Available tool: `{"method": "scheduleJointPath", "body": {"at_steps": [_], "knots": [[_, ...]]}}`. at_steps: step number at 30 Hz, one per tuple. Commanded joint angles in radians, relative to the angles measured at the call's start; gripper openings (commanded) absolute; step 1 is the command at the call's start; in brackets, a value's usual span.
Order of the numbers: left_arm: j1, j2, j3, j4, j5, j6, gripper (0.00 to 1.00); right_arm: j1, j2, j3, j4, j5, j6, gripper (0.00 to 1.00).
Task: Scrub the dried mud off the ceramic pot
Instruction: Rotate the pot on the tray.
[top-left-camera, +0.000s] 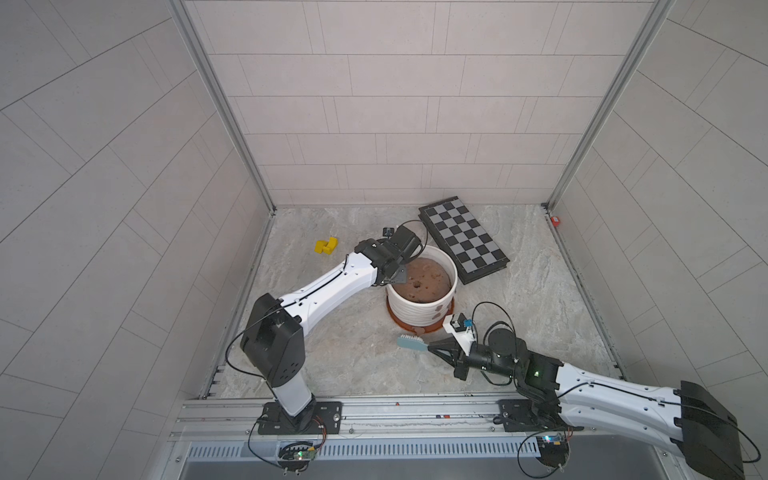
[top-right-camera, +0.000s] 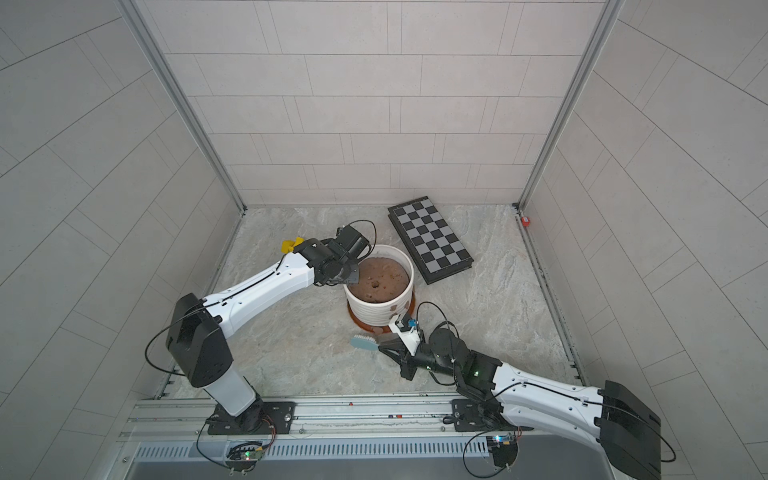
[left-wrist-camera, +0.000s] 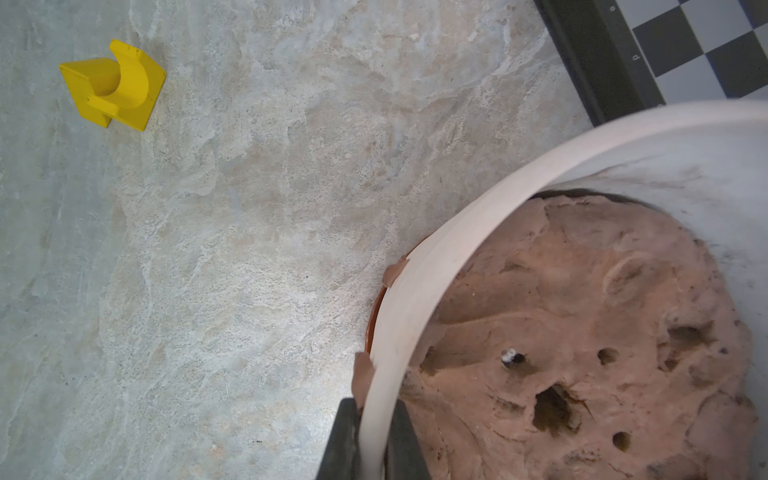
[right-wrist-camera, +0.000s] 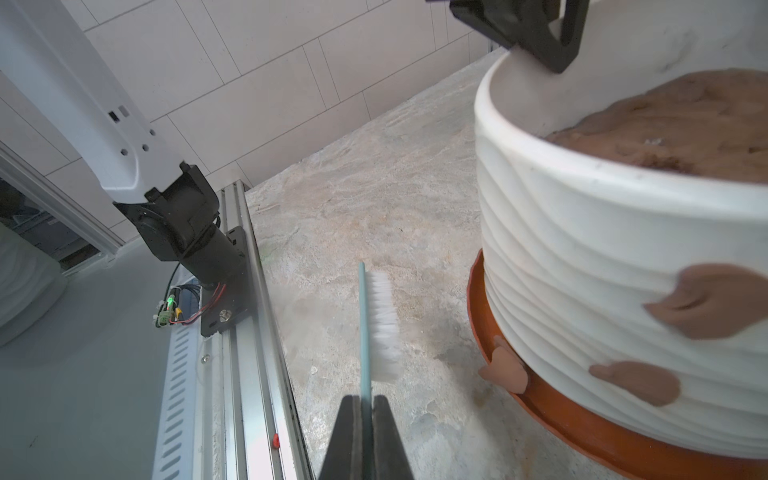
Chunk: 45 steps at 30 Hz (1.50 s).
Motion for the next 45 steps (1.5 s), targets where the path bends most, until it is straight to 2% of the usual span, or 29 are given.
{"method": "scheduleJointPath", "body": {"at_steps": [1,8,14,19,26,37,45], "knots": [[0.014,0.034,-0.016,0.014,0.117,0.161,0.0,-0.028,-0.023,0.046,-0.04,-0.058,-0.047,0.0],[0.047,0.052,0.005,0.014,0.177,0.346,0.0,-0.089,-0.034,0.084,-0.069,-0.102,-0.111,0.0],[0.077,0.08,0.038,-0.003,0.193,0.459,0.0,-0.215,-0.019,0.105,-0.049,-0.249,-0.111,0.0],[0.103,0.093,0.068,-0.014,0.258,0.532,0.0,-0.246,0.004,0.144,-0.077,-0.326,-0.122,0.0],[0.113,0.105,0.085,-0.038,0.252,0.595,0.0,-0.287,0.014,0.188,-0.117,-0.314,-0.145,0.0],[0.119,0.094,0.082,-0.045,0.304,0.603,0.0,-0.369,0.066,0.19,-0.137,-0.311,-0.159,0.0],[0.125,0.085,0.071,-0.045,0.328,0.632,0.0,-0.452,0.07,0.142,-0.082,-0.319,-0.097,0.0]]}}
